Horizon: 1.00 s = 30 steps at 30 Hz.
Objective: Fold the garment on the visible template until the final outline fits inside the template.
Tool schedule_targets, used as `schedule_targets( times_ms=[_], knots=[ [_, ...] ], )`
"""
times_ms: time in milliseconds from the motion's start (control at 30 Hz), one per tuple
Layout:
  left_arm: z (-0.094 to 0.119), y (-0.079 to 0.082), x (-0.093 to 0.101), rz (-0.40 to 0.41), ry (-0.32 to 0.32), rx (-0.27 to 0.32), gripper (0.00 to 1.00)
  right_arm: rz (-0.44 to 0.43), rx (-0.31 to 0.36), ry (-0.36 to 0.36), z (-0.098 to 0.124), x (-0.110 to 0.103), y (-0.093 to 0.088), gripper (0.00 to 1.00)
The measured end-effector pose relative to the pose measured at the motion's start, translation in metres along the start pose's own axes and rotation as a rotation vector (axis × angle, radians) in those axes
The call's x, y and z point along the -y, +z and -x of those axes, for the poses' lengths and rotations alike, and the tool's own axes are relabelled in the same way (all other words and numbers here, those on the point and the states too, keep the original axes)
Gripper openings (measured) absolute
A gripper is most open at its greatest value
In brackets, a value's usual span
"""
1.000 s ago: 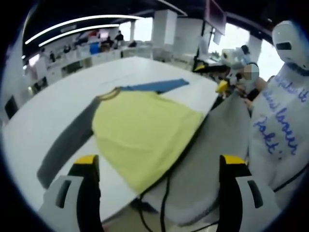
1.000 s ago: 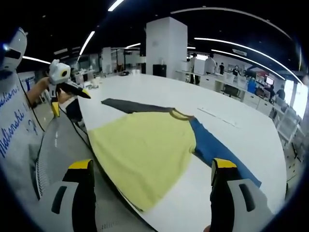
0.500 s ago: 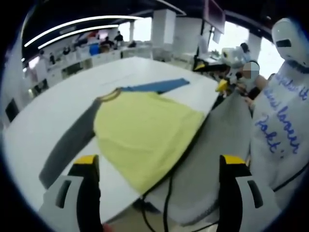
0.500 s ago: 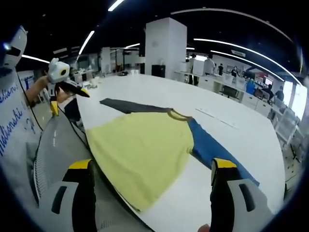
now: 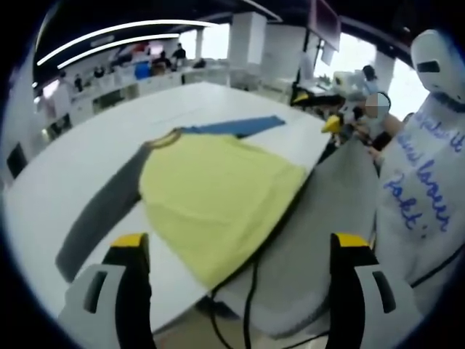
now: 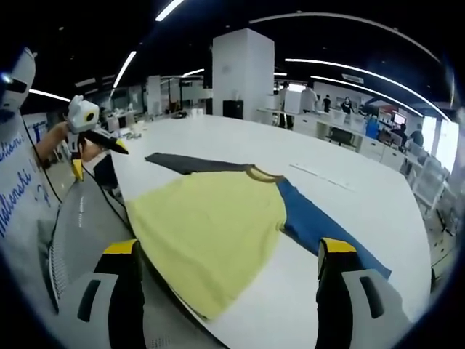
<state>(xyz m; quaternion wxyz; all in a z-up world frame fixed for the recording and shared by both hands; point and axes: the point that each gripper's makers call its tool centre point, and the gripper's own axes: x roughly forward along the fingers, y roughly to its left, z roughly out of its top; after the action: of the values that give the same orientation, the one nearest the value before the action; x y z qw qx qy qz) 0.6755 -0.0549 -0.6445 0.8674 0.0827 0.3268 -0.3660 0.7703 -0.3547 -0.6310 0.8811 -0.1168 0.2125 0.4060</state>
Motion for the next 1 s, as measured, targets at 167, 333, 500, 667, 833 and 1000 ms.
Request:
schedule_targets(
  times_ms=[167, 333, 500, 667, 833, 1000],
  knots=[
    [0.0, 0.0, -0.003, 0.006, 0.012, 0.004, 0.99, -0.044, 0.015, -0.008, 0.0, 0.012, -0.001, 1.0],
    [0.0, -0.002, -0.004, 0.012, 0.013, 0.002, 0.99, -0.052, 0.002, -0.065, 0.003, 0.037, -0.007, 1.0],
    [0.0, 0.005, -0.007, -0.003, 0.02, 0.02, 0.99, -0.087, 0.021, -0.161, 0.01, 0.074, -0.01, 1.0],
    [0.0, 0.007, -0.009, -0.005, 0.027, 0.027, 0.99, -0.103, -0.025, -0.198, 0.013, 0.097, -0.025, 0.97],
    [-0.001, 0.013, -0.003, -0.022, 0.006, 0.03, 0.99, -0.141, -0.032, -0.272, 0.015, 0.13, -0.037, 0.94],
    [-0.001, 0.013, -0.009, -0.023, 0.03, 0.027, 0.99, -0.157, -0.04, -0.308, 0.014, 0.152, -0.047, 0.92]
  ],
)
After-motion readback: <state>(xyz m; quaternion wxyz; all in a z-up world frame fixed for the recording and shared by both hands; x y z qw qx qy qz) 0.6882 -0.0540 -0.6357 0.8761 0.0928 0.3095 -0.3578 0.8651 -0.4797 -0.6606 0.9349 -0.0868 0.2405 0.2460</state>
